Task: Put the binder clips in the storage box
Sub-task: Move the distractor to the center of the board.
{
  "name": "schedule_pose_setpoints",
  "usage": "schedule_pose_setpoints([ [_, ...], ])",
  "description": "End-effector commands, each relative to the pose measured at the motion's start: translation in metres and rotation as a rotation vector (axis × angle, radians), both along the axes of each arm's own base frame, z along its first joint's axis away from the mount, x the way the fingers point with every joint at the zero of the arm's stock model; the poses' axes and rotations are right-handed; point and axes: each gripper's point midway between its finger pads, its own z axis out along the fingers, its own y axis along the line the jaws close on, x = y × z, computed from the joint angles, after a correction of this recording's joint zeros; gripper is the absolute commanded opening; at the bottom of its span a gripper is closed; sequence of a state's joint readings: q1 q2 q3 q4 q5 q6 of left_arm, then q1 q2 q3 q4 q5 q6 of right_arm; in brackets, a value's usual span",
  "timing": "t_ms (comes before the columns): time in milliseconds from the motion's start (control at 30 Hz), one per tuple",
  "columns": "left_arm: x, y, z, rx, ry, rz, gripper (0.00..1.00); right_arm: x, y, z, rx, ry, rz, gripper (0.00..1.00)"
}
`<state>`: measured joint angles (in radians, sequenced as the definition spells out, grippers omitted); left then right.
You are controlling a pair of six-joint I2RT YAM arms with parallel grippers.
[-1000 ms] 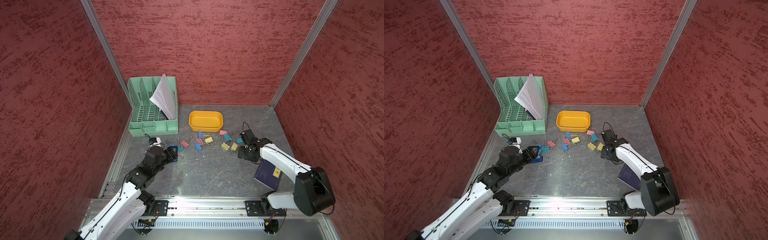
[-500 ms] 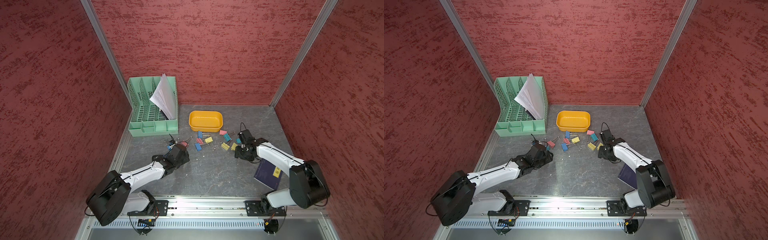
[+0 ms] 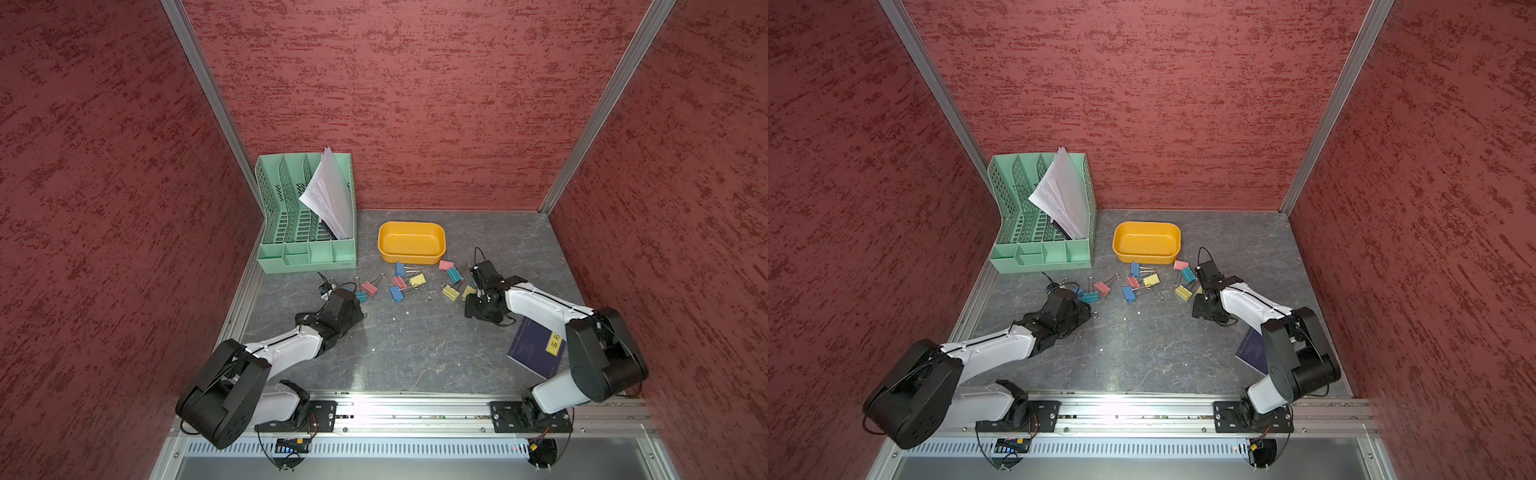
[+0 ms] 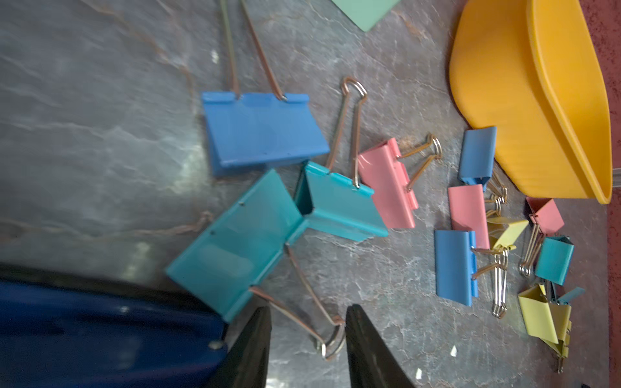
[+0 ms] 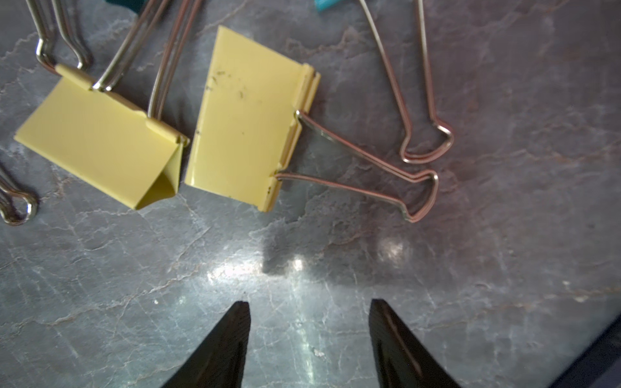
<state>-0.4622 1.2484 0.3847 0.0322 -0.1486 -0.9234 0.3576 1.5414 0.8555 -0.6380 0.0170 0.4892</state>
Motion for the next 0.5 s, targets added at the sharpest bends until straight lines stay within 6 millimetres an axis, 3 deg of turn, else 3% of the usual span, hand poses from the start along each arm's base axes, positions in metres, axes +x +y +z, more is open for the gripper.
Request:
schedule_pose_setpoints([
  [0,-0.021,0.04,-0.01,0.066,0.048,0.087,0.4,0.008,0.014,0.001,0.022,-0.018,0.034,0.62],
  [133,-0.033,0.077,-0.002,0.082,0.041,0.172,0.42,0.01,0.027,-0.003,0.028,-0.01,0.061,0.62],
  [400,-0.021,0.105,0.006,0.062,0.05,0.233,0.44,0.02,0.052,0.003,0.054,-0.023,0.099,0.64],
  [467,-0.01,0.1,0.022,0.043,-0.012,0.204,0.55,0.027,0.054,0.014,0.054,-0.051,0.104,0.64],
])
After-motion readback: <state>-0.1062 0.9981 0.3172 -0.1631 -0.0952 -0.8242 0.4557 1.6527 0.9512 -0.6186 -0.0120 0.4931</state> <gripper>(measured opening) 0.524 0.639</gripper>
